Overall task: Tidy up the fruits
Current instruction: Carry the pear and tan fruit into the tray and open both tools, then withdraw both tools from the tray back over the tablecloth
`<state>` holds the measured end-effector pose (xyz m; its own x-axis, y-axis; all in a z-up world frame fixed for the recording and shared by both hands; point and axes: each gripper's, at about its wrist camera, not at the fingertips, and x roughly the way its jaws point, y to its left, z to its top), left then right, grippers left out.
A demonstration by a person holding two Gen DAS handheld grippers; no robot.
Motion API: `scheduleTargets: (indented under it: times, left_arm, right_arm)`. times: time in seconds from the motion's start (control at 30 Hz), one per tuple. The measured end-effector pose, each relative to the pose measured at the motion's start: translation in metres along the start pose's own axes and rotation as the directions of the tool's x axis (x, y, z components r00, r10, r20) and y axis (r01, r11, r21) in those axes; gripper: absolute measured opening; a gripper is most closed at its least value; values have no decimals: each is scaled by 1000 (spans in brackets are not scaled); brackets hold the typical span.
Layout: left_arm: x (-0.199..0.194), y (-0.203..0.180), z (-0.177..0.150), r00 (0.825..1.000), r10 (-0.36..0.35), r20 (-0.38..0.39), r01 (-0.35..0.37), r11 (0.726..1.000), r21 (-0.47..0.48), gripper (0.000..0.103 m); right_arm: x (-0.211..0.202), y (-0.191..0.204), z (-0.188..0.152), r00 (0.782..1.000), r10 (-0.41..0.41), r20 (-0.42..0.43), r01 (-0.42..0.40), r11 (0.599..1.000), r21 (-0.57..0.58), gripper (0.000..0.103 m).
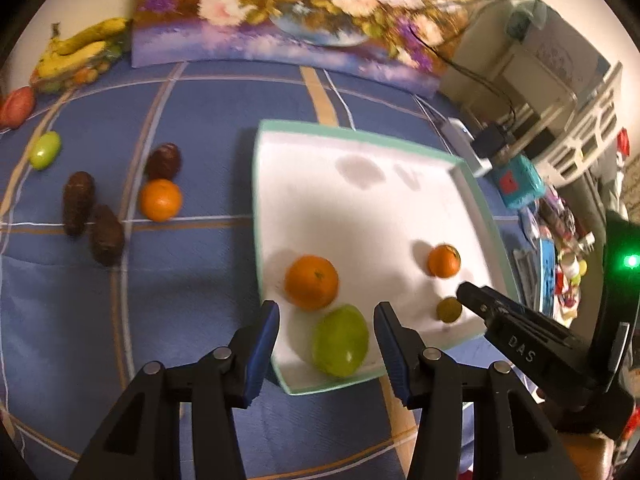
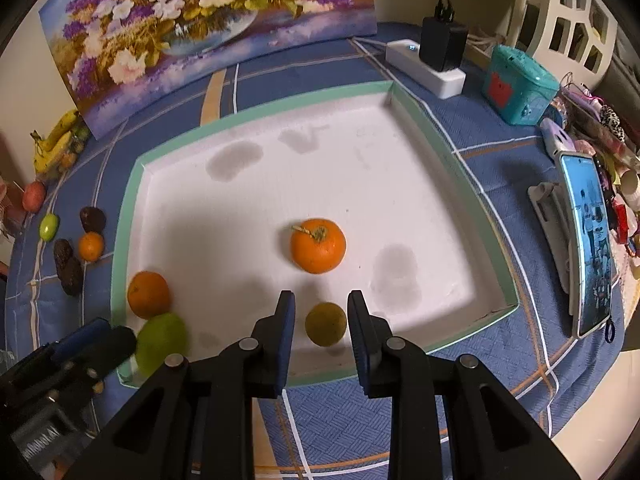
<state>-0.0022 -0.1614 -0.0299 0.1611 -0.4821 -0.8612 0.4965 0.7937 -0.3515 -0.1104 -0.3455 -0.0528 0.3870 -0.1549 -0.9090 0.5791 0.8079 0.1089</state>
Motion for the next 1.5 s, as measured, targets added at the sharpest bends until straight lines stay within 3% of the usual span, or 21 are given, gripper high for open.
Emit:
scheduleTargets:
  times: [0.23,0.47,0.8,0.83,0.93,1.0,1.03,1.07,1.17,1.27,1.5]
  left_arm:
    - [-15,28,6,996,88,16,-87,992,-87,53]
    - [-29,71,5,975,221,4,-216,958,-190,53]
    - [-50,110,2,957,290,15,-275,922,-271,53]
    - [-50,112,3,955,296,13,-281,920,-274,55]
    - [-50,118,3,944,329,-3,-317,907,-277,73]
    - [-51,123,1,935,354,-11,-342,895,-286,84]
    - [-51,126,0,931,365,-17,-354,888,-293,93]
    - [-51,129,-1,927,374,-22,-363,882,-300,100]
    - [-50,139,-3,923,384,-38,-374,867,-328,103]
    - [-49,146,-4,918,393,-52,-386,857,-341,103]
    - [-52,156,-6,909,414,-58,-406,842,-356,103]
  right_arm:
    - [-9,10,2,999,16,39,-15,1000,-27,28]
    - [-9,29,0,999,25,39,-22,997,-71,28]
    - [-12,74,-5,997,64,42,-56,985,-162,28]
    - [-12,79,-5,997,66,43,-57,983,-172,28]
    - [-13,91,-7,997,66,49,-54,977,-205,28]
    - [-12,97,-9,997,56,52,-43,975,-219,46]
    - [-12,99,-9,997,54,52,-41,974,-225,64]
    - [-11,102,-10,997,57,51,-44,972,-231,73]
    - [-8,106,-11,998,46,48,-33,969,-244,75]
    - [-7,109,-12,998,22,60,-6,967,-255,88]
    - [-7,109,-11,996,-3,89,23,973,-229,94]
